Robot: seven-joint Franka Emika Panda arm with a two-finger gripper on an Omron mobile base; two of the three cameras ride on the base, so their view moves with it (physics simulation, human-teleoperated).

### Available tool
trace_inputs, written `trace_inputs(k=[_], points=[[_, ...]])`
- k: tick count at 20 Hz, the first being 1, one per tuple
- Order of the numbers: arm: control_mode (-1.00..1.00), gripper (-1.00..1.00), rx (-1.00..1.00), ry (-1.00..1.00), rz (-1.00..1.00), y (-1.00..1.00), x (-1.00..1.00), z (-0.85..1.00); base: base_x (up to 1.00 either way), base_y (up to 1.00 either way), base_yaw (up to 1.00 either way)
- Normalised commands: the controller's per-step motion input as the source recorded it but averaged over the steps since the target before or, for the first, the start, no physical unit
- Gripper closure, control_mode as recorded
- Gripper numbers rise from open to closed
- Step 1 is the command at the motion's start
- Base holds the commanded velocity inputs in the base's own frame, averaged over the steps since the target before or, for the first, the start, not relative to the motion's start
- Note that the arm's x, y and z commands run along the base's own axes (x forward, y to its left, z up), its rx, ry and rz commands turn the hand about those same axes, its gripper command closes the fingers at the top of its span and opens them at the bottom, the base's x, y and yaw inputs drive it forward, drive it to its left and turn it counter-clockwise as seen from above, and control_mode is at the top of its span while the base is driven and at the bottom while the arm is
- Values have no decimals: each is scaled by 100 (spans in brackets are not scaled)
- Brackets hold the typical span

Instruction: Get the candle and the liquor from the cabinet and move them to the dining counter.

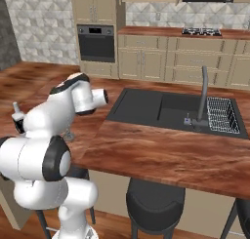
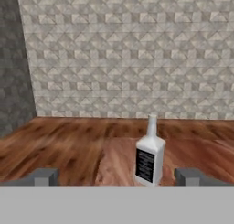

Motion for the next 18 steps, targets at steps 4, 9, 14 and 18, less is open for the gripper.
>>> trace_inputs(k=[4,9,14,18], points=[[-100,-100,0,0,-7,0,-88,42,0,0,0],[-100,-100,0,0,-9,0,-95,41,0,0,0],[-100,-100,0,0,-11,0,-100,38,0,0,0],[-100,-100,0,1,-11,0,-100,40,0,0,0]])
